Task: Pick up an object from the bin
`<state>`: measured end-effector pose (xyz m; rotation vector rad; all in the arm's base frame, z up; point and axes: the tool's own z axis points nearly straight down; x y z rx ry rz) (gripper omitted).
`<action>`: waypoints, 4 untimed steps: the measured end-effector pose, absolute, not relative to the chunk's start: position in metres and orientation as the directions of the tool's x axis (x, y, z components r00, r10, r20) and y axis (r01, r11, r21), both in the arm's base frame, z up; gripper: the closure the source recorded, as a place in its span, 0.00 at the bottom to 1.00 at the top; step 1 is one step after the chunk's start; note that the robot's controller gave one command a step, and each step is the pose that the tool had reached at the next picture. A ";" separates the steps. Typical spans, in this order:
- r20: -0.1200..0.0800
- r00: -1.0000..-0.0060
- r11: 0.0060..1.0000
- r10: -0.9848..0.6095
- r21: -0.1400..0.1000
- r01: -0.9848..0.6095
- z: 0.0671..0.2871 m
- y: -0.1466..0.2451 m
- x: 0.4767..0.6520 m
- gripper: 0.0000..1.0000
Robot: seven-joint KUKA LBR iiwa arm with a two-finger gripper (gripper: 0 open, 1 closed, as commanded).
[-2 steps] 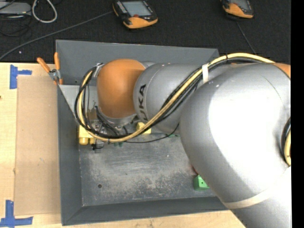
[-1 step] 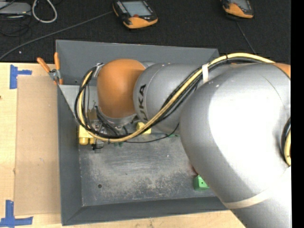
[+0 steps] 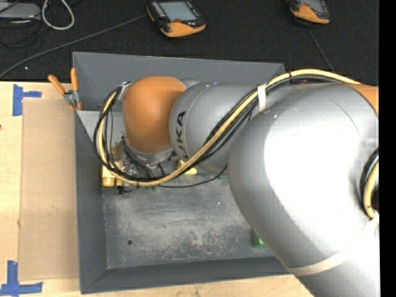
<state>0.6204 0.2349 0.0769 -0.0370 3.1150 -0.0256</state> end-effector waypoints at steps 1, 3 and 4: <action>-0.033 -0.999 1.000 -0.017 0.002 -0.017 0.077 0.224 0.625 1.00; -0.041 -0.999 0.999 0.032 0.010 0.032 0.079 0.196 0.625 1.00; -0.041 -0.995 0.996 0.089 0.018 0.088 0.078 0.188 0.624 1.00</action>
Offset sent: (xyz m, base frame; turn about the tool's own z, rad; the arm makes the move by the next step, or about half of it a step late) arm -0.0046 -0.0170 0.0022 0.0945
